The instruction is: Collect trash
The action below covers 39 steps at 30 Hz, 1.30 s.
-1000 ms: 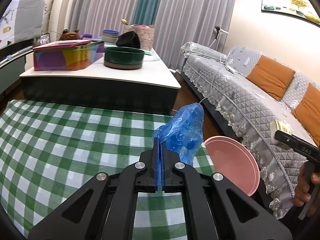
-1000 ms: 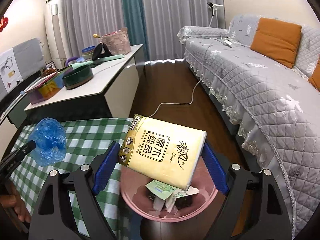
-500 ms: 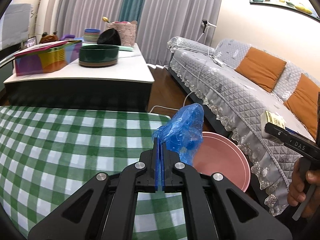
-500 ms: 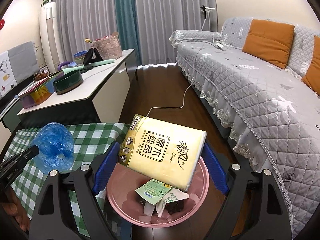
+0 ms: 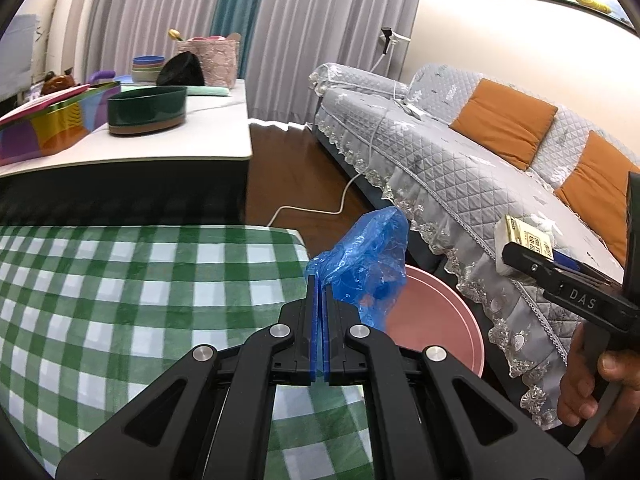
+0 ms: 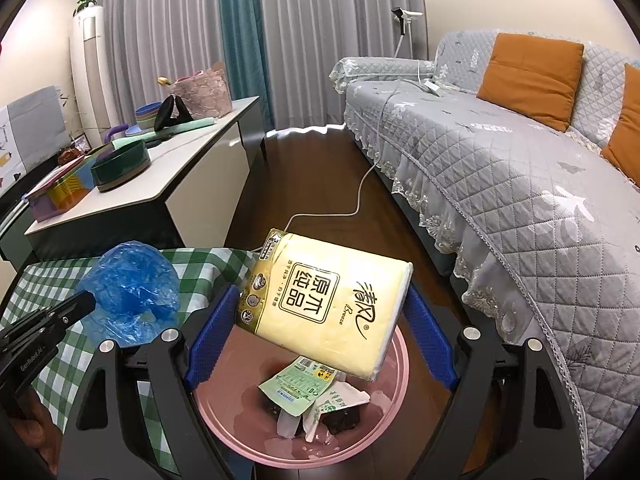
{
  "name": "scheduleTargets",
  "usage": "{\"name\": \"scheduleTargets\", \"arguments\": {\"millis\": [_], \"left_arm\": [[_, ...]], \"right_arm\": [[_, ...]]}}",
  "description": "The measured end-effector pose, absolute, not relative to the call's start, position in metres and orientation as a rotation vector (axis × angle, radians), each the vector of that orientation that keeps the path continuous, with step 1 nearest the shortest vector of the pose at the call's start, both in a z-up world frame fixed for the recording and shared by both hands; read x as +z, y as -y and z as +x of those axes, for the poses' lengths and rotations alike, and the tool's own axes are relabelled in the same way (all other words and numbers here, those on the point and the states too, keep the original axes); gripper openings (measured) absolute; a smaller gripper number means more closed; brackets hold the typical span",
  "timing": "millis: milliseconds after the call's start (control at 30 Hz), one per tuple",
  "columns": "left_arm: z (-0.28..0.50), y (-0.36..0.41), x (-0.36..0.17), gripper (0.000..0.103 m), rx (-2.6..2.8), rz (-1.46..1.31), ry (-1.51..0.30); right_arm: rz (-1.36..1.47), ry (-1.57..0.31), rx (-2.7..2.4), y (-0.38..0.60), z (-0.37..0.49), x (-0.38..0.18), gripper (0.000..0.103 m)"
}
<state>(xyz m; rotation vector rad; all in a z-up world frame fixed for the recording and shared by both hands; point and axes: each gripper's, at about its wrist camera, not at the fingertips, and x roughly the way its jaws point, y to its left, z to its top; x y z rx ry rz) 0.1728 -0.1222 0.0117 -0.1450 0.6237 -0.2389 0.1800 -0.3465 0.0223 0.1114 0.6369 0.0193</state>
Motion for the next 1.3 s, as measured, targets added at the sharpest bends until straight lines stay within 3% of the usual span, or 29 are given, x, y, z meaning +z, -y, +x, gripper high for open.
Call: {"name": "scheduleTargets", "arguments": {"millis": [567, 633, 667, 700, 733, 1033, 1300], "left_arm": [[0.202, 0.173, -0.015, 0.001, -0.325, -0.083, -0.694], [0.207, 0.181, -0.021, 0.008, -0.342, -0.066, -0.733], [0.208, 0.183, -0.023, 0.015, -0.341, -0.057, -0.747], [0.209, 0.185, -0.025, 0.028, -0.334, -0.047, -0.754], [0.207, 0.185, -0.025, 0.031, -0.335, -0.045, -0.751], [0.19, 0.175, -0.017, 0.031, -0.324, -0.026, -0.733], [0.153, 0.157, 0.013, 0.05, -0.333, 0.018, -0.692]], "right_arm": [[0.124, -0.657, 0.014, 0.355, 0.197, 0.008, 0.083], [0.132, -0.655, 0.014, 0.357, 0.198, 0.008, 0.084], [0.135, -0.654, 0.014, 0.357, 0.198, 0.008, 0.084], [0.139, -0.654, 0.013, 0.358, 0.199, 0.008, 0.085], [0.14, -0.655, 0.011, 0.358, 0.199, 0.008, 0.087], [0.143, -0.66, 0.012, 0.358, 0.199, 0.006, 0.087], [0.138, -0.638, 0.022, 0.351, 0.184, 0.016, 0.087]]}}
